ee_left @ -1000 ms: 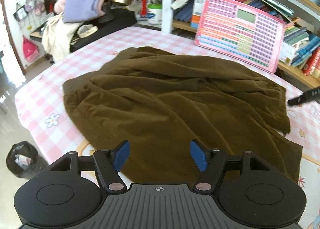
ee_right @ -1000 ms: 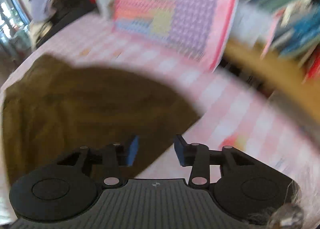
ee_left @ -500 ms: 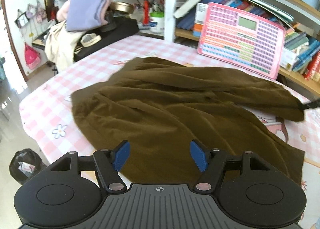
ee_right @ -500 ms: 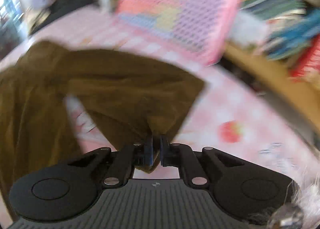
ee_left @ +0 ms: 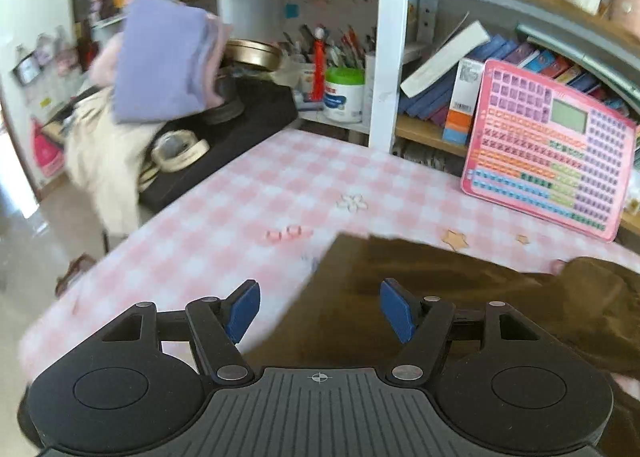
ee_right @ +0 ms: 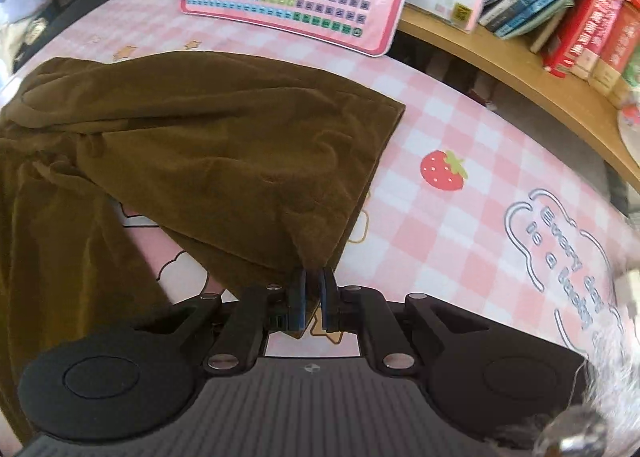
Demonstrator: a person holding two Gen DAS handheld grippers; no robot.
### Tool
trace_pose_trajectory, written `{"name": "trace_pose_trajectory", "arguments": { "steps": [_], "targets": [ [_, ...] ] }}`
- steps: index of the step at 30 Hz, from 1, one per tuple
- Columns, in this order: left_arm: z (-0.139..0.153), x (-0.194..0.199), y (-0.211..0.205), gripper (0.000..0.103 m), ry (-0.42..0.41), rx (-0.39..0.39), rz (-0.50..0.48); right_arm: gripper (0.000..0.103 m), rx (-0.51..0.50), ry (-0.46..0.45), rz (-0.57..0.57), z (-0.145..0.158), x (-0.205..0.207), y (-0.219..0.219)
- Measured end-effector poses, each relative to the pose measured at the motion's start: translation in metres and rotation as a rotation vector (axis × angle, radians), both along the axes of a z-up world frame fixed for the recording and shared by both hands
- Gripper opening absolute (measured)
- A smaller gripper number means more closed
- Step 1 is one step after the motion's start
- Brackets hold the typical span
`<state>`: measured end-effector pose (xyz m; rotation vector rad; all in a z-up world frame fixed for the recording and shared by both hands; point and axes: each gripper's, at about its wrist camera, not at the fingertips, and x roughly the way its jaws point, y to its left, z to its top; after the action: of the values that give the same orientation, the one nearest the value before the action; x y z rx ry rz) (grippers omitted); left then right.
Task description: Fold clothes
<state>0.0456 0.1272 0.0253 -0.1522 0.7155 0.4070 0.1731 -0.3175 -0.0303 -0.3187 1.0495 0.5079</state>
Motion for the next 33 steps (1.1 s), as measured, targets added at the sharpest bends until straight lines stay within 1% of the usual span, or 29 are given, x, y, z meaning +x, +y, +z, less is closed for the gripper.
{"name": "trace_pose_trajectory", "arguments": {
  "steps": [2, 3, 6, 9, 11, 12, 13, 14, 15, 18, 19, 21, 23, 25, 26, 27, 30, 32, 33],
  "targets": [
    [-0.009, 0.022, 0.017, 0.068, 0.025, -0.005, -0.062, 0.007, -0.023, -0.013, -0.042, -0.001, -0.004, 0.005],
    [-0.016, 0.036, 0.028, 0.068, 0.043, -0.02, -0.103, 0.007, -0.037, -0.019, -0.065, -0.001, -0.006, 0.008],
    [-0.036, 0.07, 0.053, 0.068, 0.096, -0.079, -0.196, 0.007, -0.095, -0.045, -0.121, -0.002, -0.013, 0.022],
    [-0.053, 0.093, 0.067, 0.066, 0.142, -0.161, -0.284, 0.007, -0.176, -0.084, -0.152, -0.003, -0.021, 0.038],
    [-0.06, 0.101, 0.074, 0.05, 0.139, -0.248, -0.327, 0.007, -0.221, -0.103, -0.179, -0.005, -0.023, 0.048],
    [-0.063, 0.105, 0.077, 0.045, 0.137, -0.29, -0.347, 0.007, -0.236, -0.108, -0.197, -0.005, -0.024, 0.051],
    [-0.063, 0.106, 0.082, 0.039, 0.126, -0.305, -0.338, 0.007, -0.247, -0.113, -0.214, -0.006, -0.024, 0.053],
    [-0.063, 0.107, 0.086, 0.02, 0.114, -0.319, -0.33, 0.008, -0.258, -0.118, -0.23, -0.007, -0.024, 0.055],
    [-0.064, 0.107, 0.091, 0.012, 0.103, -0.334, -0.321, 0.008, -0.267, -0.121, -0.242, -0.008, -0.023, 0.057],
    [-0.064, 0.11, 0.104, 0.009, 0.069, -0.377, -0.294, 0.008, -0.277, -0.112, -0.256, -0.008, -0.022, 0.058],
    [-0.064, 0.11, 0.108, 0.009, 0.057, -0.392, -0.285, 0.008, -0.267, -0.095, -0.259, -0.007, -0.022, 0.056],
    [-0.065, 0.112, 0.117, 0.003, 0.034, -0.421, -0.267, 0.007, -0.233, -0.061, -0.279, -0.004, -0.024, 0.046],
    [-0.065, 0.113, 0.126, 0.003, 0.011, -0.45, -0.248, 0.007, -0.205, -0.049, -0.305, -0.004, -0.025, 0.039],
    [-0.066, 0.114, 0.134, 0.005, -0.011, -0.478, -0.231, 0.007, -0.192, -0.057, -0.323, -0.005, -0.023, 0.038],
    [-0.064, 0.109, 0.133, 0.009, -0.012, -0.477, -0.237, 0.008, -0.192, -0.061, -0.332, -0.006, -0.022, 0.039],
    [-0.063, 0.103, 0.132, 0.01, -0.013, -0.475, -0.243, 0.008, -0.195, -0.067, -0.342, -0.007, -0.021, 0.04],
    [-0.058, 0.086, 0.128, 0.011, -0.016, -0.471, -0.263, 0.008, -0.206, -0.1, -0.369, -0.01, -0.019, 0.043],
    [-0.055, 0.075, 0.125, 0.018, -0.019, -0.469, -0.276, 0.008, -0.209, -0.134, -0.392, -0.012, -0.018, 0.043],
    [-0.053, 0.069, 0.124, 0.019, -0.02, -0.467, -0.282, 0.009, -0.209, -0.15, -0.406, -0.013, -0.016, 0.043]
  ]
}}
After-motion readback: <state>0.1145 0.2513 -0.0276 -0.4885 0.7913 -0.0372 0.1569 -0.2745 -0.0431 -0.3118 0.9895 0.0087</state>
